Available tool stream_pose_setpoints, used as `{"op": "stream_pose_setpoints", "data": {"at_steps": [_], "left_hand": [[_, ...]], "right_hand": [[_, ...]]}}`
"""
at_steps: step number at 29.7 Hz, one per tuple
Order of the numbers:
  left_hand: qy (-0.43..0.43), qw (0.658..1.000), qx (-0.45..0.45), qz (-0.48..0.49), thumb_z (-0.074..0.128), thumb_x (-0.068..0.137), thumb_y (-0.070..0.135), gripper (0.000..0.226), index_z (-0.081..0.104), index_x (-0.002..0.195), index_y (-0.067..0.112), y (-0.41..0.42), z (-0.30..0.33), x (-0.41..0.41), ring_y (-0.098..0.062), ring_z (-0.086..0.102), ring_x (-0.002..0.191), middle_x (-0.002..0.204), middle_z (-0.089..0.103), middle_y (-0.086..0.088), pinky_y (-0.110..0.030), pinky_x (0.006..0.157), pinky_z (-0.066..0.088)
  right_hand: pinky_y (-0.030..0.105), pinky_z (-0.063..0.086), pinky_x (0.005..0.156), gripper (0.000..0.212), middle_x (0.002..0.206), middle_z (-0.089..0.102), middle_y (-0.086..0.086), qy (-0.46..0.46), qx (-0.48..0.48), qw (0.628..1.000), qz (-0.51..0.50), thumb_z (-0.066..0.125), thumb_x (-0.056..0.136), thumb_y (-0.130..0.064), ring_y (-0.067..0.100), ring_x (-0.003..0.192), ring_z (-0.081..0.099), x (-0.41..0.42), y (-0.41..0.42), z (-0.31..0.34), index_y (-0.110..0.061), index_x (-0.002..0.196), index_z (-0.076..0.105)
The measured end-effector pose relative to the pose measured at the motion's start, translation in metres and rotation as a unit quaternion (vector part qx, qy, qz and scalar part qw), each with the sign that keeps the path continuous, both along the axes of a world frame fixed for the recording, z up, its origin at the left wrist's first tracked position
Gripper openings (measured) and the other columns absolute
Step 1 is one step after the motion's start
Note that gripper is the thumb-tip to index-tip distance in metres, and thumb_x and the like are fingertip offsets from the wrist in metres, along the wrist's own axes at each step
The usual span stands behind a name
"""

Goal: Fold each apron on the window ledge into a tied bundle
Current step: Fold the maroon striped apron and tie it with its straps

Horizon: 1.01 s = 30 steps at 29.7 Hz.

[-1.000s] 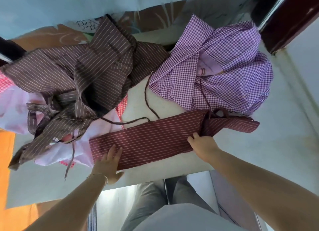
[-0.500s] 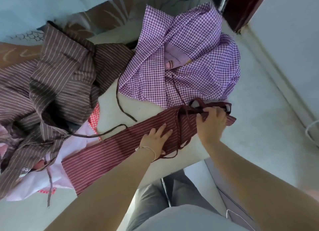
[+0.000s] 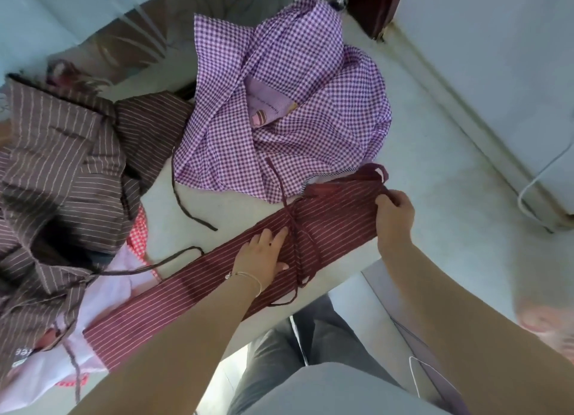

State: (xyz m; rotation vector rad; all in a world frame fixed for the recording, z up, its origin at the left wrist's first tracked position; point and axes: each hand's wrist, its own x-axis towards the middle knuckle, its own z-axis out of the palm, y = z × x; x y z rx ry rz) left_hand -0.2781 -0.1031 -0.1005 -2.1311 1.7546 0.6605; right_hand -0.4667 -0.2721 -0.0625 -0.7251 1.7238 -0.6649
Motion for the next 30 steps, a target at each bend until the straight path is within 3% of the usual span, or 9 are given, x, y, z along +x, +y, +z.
{"op": "stream_pose_setpoints", "data": {"at_steps": [4, 8, 11, 14, 19, 23, 25, 28, 30], "left_hand": [[0.018, 0.999, 0.035, -0.01, 0.052, 0.091, 0.053, 0.086, -0.002, 0.152, 0.027, -0.013, -0.002, -0.007, -0.024, 0.048, 0.116, 0.139, 0.039, -0.007, -0.036, 0.092, 0.046], [0.034, 0.998, 0.034, 0.034, 0.04, 0.095, 0.055, 0.076, 0.0, 0.152, 0.025, -0.026, -0.002, -0.011, -0.024, 0.054, 0.112, 0.138, 0.044, -0.008, -0.036, 0.086, 0.048], [0.076, 0.992, 0.052, 0.081, 0.042, 0.096, 0.05, 0.071, 0.005, 0.152, 0.027, -0.037, -0.002, -0.009, -0.026, 0.055, 0.115, 0.139, 0.047, -0.009, -0.039, 0.091, 0.049], [0.138, 0.98, 0.071, 0.127, 0.055, 0.093, 0.039, 0.077, 0.005, 0.151, 0.034, -0.04, -0.004, -0.005, -0.028, 0.056, 0.113, 0.136, 0.049, -0.012, -0.042, 0.095, 0.048], [0.239, 0.947, 0.031, 0.211, 0.059, 0.088, 0.012, 0.076, 0.019, 0.151, 0.031, -0.037, -0.007, 0.0, -0.011, 0.052, 0.083, 0.093, 0.053, 0.002, -0.033, 0.092, 0.049], [0.24, 0.958, -0.015, 0.155, 0.058, 0.088, 0.011, 0.065, 0.032, 0.146, 0.023, -0.012, -0.006, 0.0, -0.017, 0.043, 0.114, 0.124, 0.045, 0.0, -0.037, 0.106, 0.039], [0.155, 0.986, -0.024, 0.064, 0.06, 0.087, 0.025, 0.069, 0.027, 0.148, 0.026, -0.003, -0.007, 0.003, -0.024, 0.028, 0.133, 0.146, 0.03, -0.001, -0.044, 0.113, 0.03], [0.059, 0.998, 0.032, -0.01, 0.053, 0.09, 0.048, 0.083, 0.0, 0.152, 0.035, 0.003, -0.01, 0.008, -0.025, -0.007, 0.147, 0.16, -0.01, 0.007, -0.048, 0.12, 0.003], [0.05, 0.997, 0.054, -0.021, 0.05, 0.09, 0.054, 0.085, -0.01, 0.15, 0.039, 0.003, -0.012, 0.012, -0.024, -0.016, 0.146, 0.158, -0.021, 0.009, -0.047, 0.119, -0.001]], "right_hand": [[0.002, 0.039, 0.072, 0.024, 0.119, 0.039, 0.003, 0.177, -0.111, 0.975, 0.081, 0.049, 0.089, -0.002, 0.004, 0.089, 0.048, -0.023, 0.002, -0.004, -0.011, 0.111, 0.052], [0.037, 0.042, 0.1, 0.037, 0.13, 0.046, 0.008, 0.299, -0.117, 0.942, 0.092, 0.054, 0.086, -0.009, 0.024, 0.117, 0.046, -0.032, -0.002, -0.011, -0.014, 0.123, 0.052], [0.028, 0.046, 0.085, 0.018, 0.109, 0.061, 0.0, 0.229, -0.161, 0.904, 0.322, 0.052, 0.094, -0.019, 0.016, 0.099, 0.058, -0.017, 0.009, -0.009, -0.015, 0.111, 0.059], [0.032, 0.048, 0.097, 0.041, 0.123, 0.061, -0.003, 0.084, 0.017, 0.842, 0.532, 0.061, 0.092, -0.033, 0.016, 0.108, 0.06, 0.007, 0.035, -0.013, -0.017, 0.128, 0.05], [0.041, 0.043, 0.102, 0.069, 0.129, 0.054, 0.004, 0.127, 0.047, 0.807, 0.575, 0.07, 0.082, -0.036, 0.024, 0.115, 0.054, 0.039, 0.07, -0.033, -0.019, 0.138, 0.034], [0.043, 0.042, 0.099, 0.034, 0.11, 0.061, 0.004, 0.196, -0.003, 0.752, 0.63, 0.057, 0.089, -0.033, 0.027, 0.105, 0.058, 0.046, 0.078, -0.04, -0.02, 0.12, 0.049], [0.038, 0.047, 0.089, 0.013, 0.093, 0.062, 0.002, 0.137, 0.004, 0.793, 0.594, 0.052, 0.092, -0.026, 0.022, 0.091, 0.06, 0.043, 0.076, -0.041, -0.018, 0.101, 0.058], [0.028, 0.052, 0.066, 0.017, 0.074, 0.059, 0.002, 0.002, 0.091, 0.911, 0.401, 0.046, 0.099, -0.019, 0.014, 0.066, 0.058, 0.036, 0.065, -0.035, -0.01, 0.098, 0.061], [0.024, 0.054, 0.059, 0.016, 0.067, 0.059, 0.001, -0.015, 0.12, 0.921, 0.37, 0.046, 0.1, -0.02, 0.01, 0.052, 0.057, 0.027, 0.062, -0.03, -0.01, 0.094, 0.058]]}}
